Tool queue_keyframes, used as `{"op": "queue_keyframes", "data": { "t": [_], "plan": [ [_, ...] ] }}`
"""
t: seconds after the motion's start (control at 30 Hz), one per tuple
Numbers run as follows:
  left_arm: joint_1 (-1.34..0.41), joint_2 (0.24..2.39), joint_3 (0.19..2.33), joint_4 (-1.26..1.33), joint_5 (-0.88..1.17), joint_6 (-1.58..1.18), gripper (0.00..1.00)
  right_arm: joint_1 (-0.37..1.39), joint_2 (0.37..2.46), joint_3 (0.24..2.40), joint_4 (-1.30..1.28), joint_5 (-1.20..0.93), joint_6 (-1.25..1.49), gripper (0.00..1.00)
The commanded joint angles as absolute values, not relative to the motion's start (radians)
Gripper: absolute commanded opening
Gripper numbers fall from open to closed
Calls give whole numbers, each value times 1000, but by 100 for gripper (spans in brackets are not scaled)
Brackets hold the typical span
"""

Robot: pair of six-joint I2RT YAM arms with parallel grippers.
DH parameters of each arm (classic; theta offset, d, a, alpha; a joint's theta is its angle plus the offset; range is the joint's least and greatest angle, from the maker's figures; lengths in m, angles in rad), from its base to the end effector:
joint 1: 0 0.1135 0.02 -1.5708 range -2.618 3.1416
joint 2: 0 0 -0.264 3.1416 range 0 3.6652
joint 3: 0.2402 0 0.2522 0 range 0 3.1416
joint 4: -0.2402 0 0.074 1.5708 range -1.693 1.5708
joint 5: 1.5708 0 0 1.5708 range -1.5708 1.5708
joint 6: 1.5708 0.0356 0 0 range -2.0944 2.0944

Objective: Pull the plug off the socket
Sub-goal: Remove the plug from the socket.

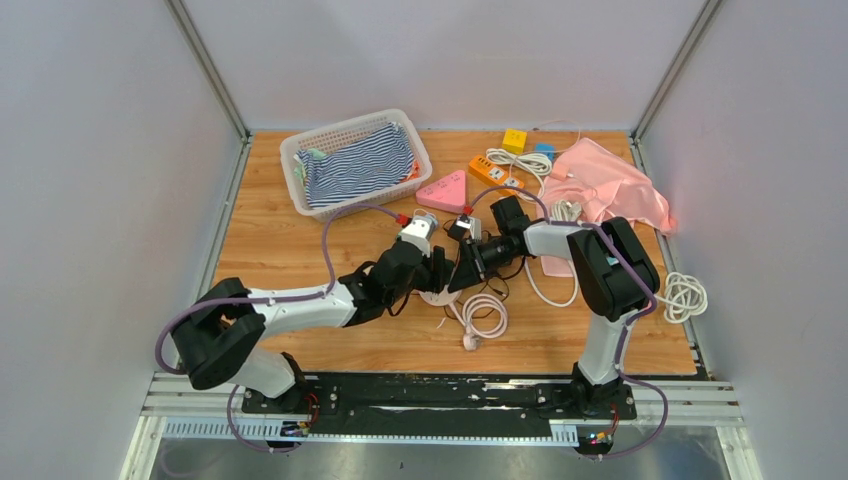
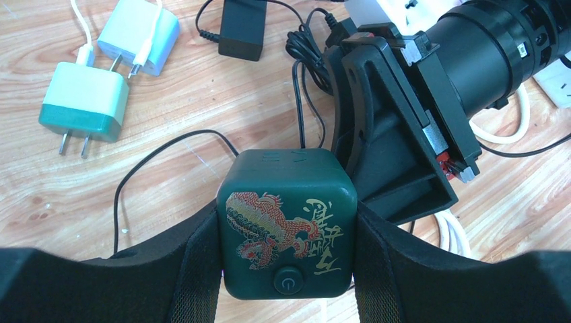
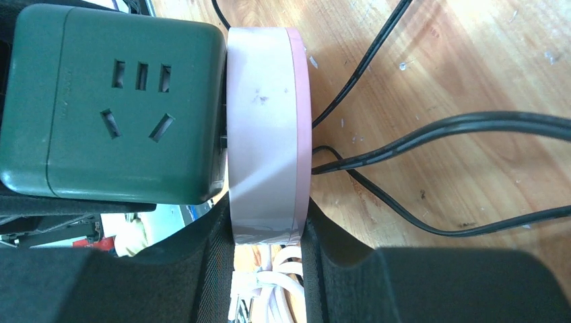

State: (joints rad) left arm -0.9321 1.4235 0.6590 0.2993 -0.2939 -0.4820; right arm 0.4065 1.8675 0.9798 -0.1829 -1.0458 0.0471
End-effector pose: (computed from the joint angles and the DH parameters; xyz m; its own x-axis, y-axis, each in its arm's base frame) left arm 0.1848 -0.2316 0.1999 -0.5216 -0.0417 -0.8522 0.4202 0.8567 -0.2991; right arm 0.3023 0.1637 0.1332 -0.8324 -0.3326 -0.4433 -0.5408 0.3123 0.7811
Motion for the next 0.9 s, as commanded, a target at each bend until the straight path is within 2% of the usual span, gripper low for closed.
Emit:
{"op": "queue_keyframes", "data": {
  "t": [0.0,0.13,0.2,0.23,0.3,0.87],
  "plan": [
    [-914,1455,652,270,-213,-437,0,400,1914,959,-202,-802,-61,2],
    [-915,1471,666,269,-178,-422,1,399,1907,960,-202,-801,-64,2],
    [-931,1466,668,269,-194,-406,10,399,1909,961,-202,-801,-64,2],
    [-945,1465,669,269,-212,-398,10,400,1910,962,-202,-801,-64,2],
    [-966,1470,677,266,-244,-391,0,399,1911,963,-203,-802,-64,2],
    [-969,1436,635,262,-394,-466,0,399,1896,965,-205,-801,-67,2]
  ]
}}
